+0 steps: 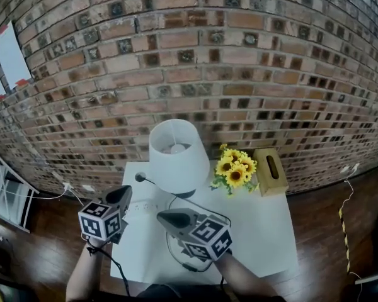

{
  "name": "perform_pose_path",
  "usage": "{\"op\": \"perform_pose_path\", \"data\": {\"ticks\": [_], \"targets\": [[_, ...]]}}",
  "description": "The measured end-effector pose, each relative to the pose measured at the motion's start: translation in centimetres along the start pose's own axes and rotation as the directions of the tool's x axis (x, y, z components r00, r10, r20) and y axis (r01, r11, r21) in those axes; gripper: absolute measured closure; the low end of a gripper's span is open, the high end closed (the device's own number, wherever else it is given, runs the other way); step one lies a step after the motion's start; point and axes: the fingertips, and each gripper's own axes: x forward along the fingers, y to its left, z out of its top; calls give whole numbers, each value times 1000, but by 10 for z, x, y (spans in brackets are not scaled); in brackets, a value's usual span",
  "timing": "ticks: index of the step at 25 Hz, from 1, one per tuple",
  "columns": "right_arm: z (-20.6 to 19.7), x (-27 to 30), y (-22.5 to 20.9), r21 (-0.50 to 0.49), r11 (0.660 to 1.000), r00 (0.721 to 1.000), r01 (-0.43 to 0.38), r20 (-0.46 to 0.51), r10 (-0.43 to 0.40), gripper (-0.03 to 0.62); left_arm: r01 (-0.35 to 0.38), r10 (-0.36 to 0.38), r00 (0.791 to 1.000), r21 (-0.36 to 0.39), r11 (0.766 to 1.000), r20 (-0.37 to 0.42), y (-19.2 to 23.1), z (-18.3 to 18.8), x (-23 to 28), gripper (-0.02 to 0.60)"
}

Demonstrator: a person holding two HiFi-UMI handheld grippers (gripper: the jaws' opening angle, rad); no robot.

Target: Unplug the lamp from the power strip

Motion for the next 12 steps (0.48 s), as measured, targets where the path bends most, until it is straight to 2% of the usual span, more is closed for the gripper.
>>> {"op": "perform_pose_path", "data": {"ticks": [3, 7, 9, 12], "targets": [[4, 2, 13, -40, 998, 999, -51, -5, 51, 594, -48, 45, 998, 52, 998, 42, -6, 8, -26, 563], [15, 5, 19, -29, 996, 996, -82, 36, 83, 594, -101, 88, 993, 186, 977, 76, -29, 10, -59, 561], [20, 11, 21, -30, 995, 994, -95, 48, 96, 594, -121, 107, 991, 201, 972, 76, -35, 7, -75, 561], [22, 19, 32, -38, 990, 990, -132, 52, 134, 594, -154, 142, 987, 167, 974, 81, -35, -2, -97, 561]]}}
